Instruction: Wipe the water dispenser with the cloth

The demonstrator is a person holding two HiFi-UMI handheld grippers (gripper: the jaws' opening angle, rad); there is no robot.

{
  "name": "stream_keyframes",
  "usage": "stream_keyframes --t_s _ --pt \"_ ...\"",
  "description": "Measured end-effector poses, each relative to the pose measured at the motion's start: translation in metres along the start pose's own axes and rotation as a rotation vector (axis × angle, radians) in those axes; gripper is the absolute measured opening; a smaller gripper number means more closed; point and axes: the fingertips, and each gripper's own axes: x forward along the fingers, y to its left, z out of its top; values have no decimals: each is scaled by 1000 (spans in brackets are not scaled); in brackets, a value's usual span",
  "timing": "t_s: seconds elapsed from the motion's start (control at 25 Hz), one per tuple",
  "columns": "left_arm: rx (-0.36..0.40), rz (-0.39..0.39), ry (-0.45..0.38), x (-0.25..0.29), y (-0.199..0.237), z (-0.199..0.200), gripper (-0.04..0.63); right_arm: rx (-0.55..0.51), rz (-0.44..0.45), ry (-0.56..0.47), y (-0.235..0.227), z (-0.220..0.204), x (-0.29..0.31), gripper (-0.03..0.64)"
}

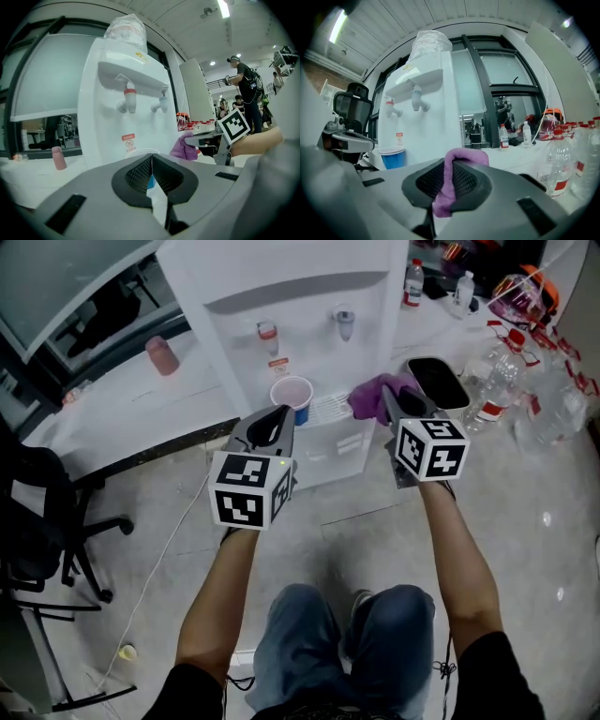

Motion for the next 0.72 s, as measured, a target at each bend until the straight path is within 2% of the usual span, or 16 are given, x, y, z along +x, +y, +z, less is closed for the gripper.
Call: stream_keyframes --t_s 0.28,0.44,0.72 --pt "6 14 1 -7 11 -5 26 -35 3 -32 13 13 -11 32" --pt "20 22 -30 -16 17 16 26 -81 43 -105 39 54 -29 32" --pt "35 53 -92 -38 38 59 26 -168 164 -229 108 134 -55 32"
